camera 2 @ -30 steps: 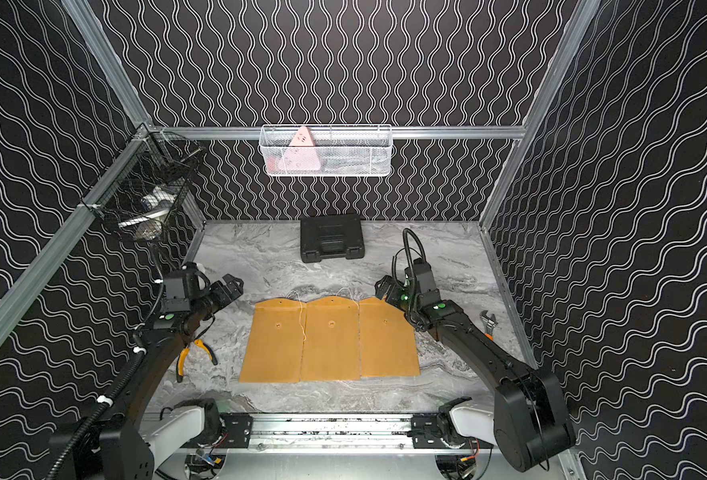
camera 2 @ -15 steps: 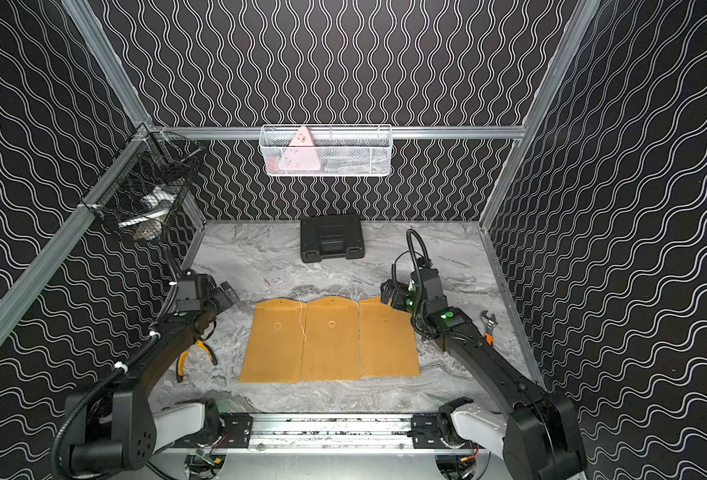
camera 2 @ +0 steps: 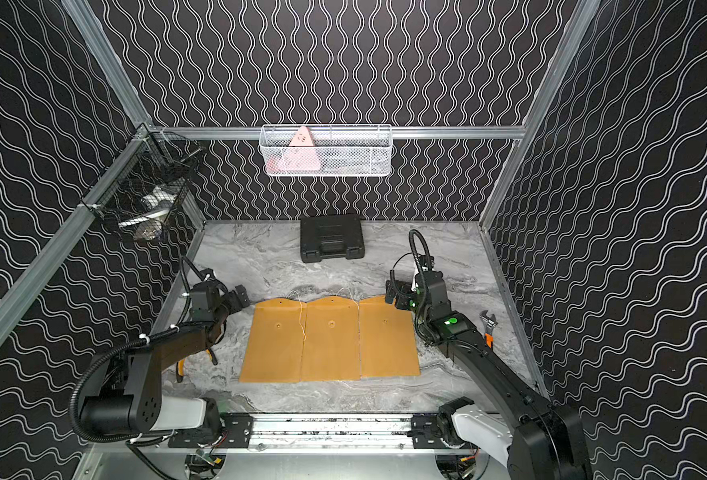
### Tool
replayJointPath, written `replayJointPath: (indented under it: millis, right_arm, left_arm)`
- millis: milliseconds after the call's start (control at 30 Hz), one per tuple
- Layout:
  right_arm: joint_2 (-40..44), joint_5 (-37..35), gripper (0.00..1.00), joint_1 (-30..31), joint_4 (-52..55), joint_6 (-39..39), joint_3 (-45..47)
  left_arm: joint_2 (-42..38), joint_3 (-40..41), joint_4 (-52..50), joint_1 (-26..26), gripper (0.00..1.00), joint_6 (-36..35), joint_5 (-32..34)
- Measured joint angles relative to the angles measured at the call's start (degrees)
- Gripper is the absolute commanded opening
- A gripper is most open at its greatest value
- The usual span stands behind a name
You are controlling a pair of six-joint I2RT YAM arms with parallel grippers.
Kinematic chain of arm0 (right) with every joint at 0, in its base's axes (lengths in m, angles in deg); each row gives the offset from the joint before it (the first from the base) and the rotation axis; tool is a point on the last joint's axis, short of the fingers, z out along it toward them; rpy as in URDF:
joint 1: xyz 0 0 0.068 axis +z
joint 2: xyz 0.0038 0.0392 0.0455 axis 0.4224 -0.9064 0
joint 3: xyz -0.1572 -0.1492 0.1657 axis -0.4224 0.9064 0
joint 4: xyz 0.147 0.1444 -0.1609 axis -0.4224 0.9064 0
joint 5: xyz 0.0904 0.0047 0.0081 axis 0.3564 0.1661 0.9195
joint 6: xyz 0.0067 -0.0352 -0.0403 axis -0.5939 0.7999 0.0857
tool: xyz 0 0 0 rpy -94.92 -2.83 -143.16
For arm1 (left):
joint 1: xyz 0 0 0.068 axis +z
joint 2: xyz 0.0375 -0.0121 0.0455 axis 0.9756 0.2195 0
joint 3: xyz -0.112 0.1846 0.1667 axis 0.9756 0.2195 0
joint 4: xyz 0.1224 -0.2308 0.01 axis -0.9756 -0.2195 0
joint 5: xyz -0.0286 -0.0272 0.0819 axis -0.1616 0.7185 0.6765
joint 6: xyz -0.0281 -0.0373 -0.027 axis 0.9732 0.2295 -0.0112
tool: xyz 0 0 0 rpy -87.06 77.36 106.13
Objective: Open the file bag
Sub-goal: Reset both arms
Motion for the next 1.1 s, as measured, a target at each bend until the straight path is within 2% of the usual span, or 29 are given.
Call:
replayJointPath:
  millis: [400,567,767,1100]
  right_arm:
    - [0.3,-8.7,1.0,0.0,-2.7,1.8,1.4]
    - [2.2,-12.6,1.0,0.0,-5.2,2.6,4.2]
    - [4.2,-17.2,1.0,-0.1,-8.6,4.9,6.0]
    - [5.8,-25.1,1.0,-0.4,-17.7,10.4,12.2]
  left_arm:
    - [7.0,3.2,18.4,-0.2,0.99,-7.0,-5.1]
    - [8.8,3.2,21.7,-2.0,0.99,-9.4,-6.8]
    - [12.4,3.9,25.8,-7.6,0.99,-14.7,-8.5]
    - [14.0,5.4,31.4,-7.9,0.99,-16.4,-7.8]
